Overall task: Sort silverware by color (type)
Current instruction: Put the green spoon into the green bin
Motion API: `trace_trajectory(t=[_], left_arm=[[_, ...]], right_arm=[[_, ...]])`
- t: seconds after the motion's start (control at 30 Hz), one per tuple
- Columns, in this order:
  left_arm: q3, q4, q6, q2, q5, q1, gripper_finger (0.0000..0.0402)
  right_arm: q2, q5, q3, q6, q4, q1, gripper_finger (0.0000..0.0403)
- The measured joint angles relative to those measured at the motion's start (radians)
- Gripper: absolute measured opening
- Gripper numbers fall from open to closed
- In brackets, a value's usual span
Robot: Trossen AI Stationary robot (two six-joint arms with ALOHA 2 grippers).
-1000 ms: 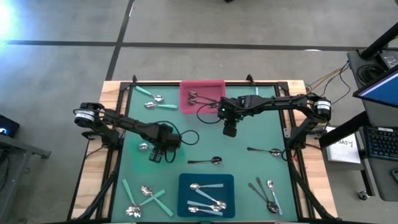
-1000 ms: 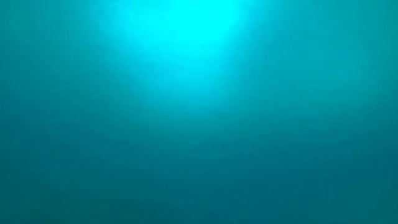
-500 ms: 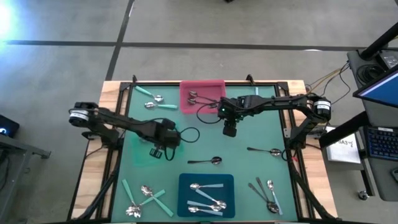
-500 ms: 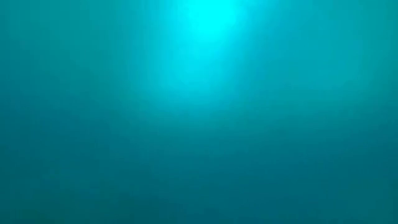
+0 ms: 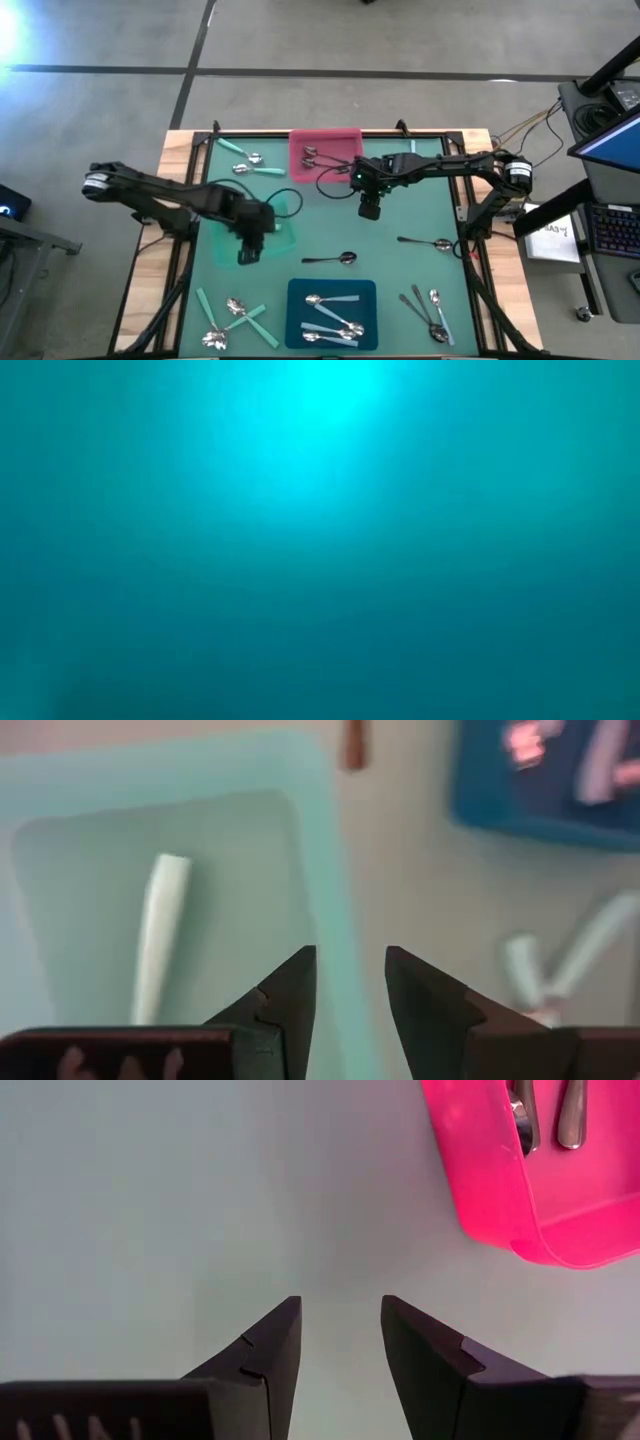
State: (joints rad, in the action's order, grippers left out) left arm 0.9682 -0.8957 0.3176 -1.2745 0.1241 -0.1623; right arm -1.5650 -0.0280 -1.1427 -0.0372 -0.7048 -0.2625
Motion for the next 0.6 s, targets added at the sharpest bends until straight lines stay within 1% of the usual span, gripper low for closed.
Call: trace_trajectory(t=[0.1, 0.2, 0.33, 0.4, 0.47, 0.53, 0.6], left_arm=[[0.020, 0.006, 0.108, 0.041, 0.000, -0.085, 0.0106], [0.020, 0.035, 0.227, 0.050, -0.004, -0.201, 0.0106], [0.019, 0.034, 0.353, -0.003, -0.007, -0.366, 0.0106], [0.018, 0.027, 0.437, -0.039, 0.009, -0.442, 0.0107], [0.018, 0.022, 0.561, -0.070, 0.054, -0.505, 0.0107], [0.018, 0.017, 0.723, -0.099, 0.101, -0.556, 0.0107], [0.018, 0.019, 0.879, -0.120, 0.127, -0.601, 0.0107]], right_arm=[[0.000, 0.000, 0.000, 0.000, 0.001, 0.000, 0.0132], [0.000, 0.000, 0.000, 0.000, 0.004, 0.000, 0.0132], [0.000, 0.000, 0.000, -0.007, 0.008, 0.000, 0.0132], [0.000, 0.000, 0.000, -0.004, 0.008, 0.000, 0.0132], [0.000, 0.000, 0.000, 0.001, 0.008, 0.000, 0.0132], [0.000, 0.000, 0.000, 0.002, 0.008, 0.000, 0.0132], [0.000, 0.000, 0.000, 0.003, 0.008, 0.000, 0.0132]])
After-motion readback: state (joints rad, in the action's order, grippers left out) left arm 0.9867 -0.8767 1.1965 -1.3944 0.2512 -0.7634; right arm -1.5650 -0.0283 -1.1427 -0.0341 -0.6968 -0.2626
